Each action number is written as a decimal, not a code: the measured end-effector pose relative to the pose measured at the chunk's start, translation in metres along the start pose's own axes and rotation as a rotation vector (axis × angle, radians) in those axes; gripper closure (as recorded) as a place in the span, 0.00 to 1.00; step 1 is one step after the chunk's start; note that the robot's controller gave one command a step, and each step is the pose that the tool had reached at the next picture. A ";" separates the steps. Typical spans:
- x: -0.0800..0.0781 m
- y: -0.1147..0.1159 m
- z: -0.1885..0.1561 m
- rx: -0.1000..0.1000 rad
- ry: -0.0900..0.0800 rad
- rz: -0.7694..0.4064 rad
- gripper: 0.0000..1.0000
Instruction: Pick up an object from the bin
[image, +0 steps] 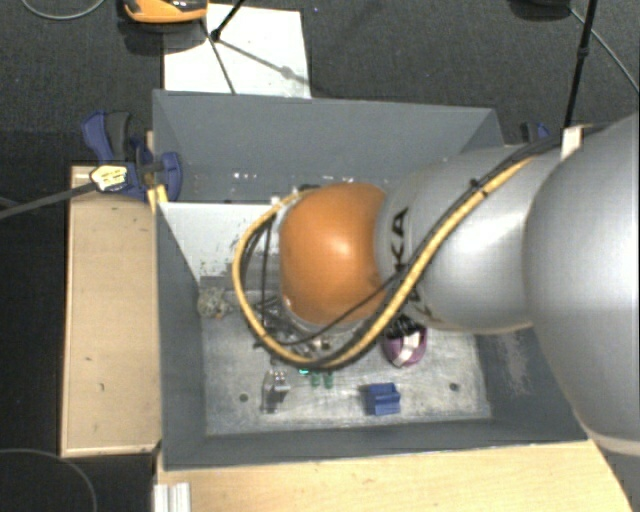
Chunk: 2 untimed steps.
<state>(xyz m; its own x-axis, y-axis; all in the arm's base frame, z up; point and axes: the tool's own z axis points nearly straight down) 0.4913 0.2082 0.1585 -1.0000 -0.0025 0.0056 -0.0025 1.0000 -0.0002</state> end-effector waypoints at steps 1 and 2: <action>-0.023 -0.075 0.091 0.001 -0.005 -0.089 0.00; -0.017 -0.182 0.015 0.002 -0.013 -0.015 0.00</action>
Offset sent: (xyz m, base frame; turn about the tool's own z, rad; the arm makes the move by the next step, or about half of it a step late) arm 0.0218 -0.0710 -0.0885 -0.0952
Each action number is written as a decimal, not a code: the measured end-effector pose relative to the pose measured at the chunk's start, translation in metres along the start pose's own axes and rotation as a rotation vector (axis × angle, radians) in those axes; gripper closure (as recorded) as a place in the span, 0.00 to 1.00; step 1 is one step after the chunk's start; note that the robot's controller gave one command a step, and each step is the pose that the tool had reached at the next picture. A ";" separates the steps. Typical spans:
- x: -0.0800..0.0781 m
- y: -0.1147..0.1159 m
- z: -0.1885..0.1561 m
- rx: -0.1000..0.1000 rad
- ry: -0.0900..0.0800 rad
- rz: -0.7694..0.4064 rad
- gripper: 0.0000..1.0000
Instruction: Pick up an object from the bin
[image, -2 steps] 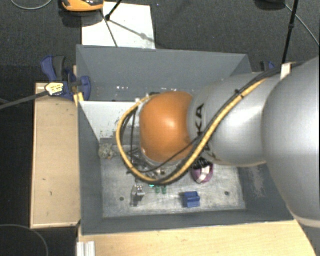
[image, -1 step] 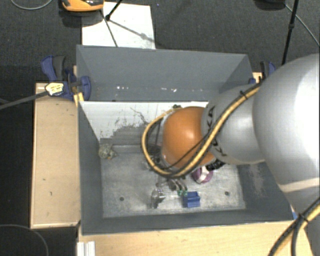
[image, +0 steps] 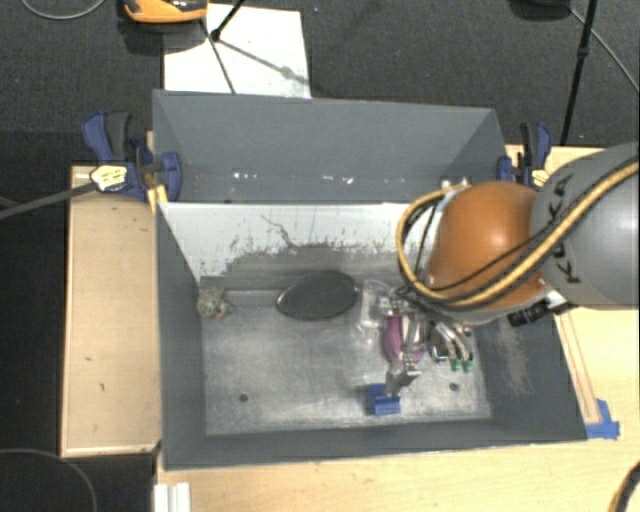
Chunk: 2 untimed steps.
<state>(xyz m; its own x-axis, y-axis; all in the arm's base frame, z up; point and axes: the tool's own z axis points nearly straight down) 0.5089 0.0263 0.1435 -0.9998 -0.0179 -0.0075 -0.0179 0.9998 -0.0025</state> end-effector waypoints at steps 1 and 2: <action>-0.054 -0.063 0.045 0.000 0.002 -0.047 0.00; -0.073 -0.017 0.067 -0.003 0.005 0.577 0.00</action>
Offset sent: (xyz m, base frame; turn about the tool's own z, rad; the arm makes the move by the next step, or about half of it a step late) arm 0.0534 -0.0572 -0.0429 -0.0530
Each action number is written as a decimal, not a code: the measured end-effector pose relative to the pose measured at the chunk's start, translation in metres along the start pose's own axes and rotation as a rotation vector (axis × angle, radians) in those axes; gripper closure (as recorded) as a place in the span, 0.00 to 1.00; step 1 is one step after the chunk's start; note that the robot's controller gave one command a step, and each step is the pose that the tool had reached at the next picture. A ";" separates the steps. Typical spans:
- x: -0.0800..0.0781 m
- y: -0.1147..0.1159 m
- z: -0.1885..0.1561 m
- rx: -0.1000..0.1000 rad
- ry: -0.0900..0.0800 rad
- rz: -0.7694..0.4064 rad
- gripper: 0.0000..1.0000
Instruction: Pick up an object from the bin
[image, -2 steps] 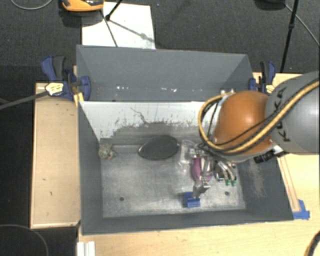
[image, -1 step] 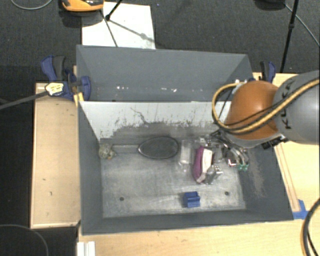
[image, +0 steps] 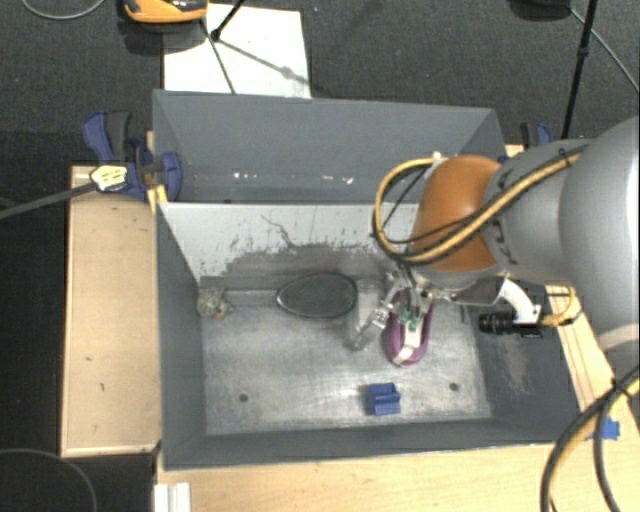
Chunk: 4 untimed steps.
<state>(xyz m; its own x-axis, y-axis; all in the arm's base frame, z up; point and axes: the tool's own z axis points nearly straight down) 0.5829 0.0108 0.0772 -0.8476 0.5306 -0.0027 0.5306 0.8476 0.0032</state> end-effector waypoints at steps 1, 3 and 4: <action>0.003 -0.073 0.001 0.006 0.002 0.244 0.00; -0.021 -0.055 -0.007 0.001 0.000 0.194 1.00; 0.004 -0.066 -0.111 0.001 -0.003 -0.181 1.00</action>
Offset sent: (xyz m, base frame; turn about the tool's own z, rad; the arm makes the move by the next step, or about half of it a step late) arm -0.0409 -0.0573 -0.0009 0.2416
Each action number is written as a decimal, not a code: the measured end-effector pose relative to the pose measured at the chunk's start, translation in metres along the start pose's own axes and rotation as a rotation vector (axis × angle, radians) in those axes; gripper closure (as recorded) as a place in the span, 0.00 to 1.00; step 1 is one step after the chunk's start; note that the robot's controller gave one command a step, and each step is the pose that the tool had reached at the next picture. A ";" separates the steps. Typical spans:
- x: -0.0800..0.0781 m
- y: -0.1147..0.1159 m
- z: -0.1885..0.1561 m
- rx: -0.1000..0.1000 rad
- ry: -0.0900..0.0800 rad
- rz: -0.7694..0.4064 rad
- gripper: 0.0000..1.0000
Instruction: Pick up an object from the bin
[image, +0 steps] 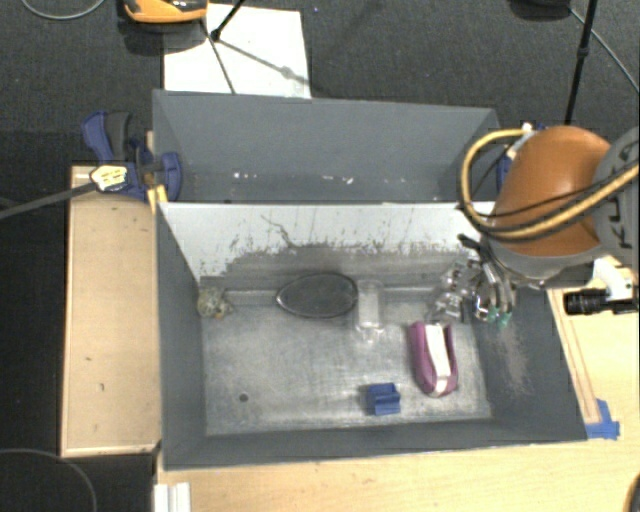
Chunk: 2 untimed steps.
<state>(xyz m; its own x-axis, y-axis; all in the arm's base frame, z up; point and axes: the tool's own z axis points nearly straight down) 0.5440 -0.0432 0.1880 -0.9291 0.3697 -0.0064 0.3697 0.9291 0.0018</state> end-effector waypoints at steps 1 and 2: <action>0.000 0.000 0.001 0.000 0.002 0.003 0.00; 0.004 0.031 0.104 0.002 0.012 -0.098 0.00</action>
Offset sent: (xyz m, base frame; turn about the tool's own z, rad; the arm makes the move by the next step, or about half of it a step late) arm 0.0000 0.0000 0.0000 0.0000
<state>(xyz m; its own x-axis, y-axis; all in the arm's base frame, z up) 0.5522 -0.0133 0.0840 -0.9609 0.2769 0.0052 0.2769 0.9609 -0.0002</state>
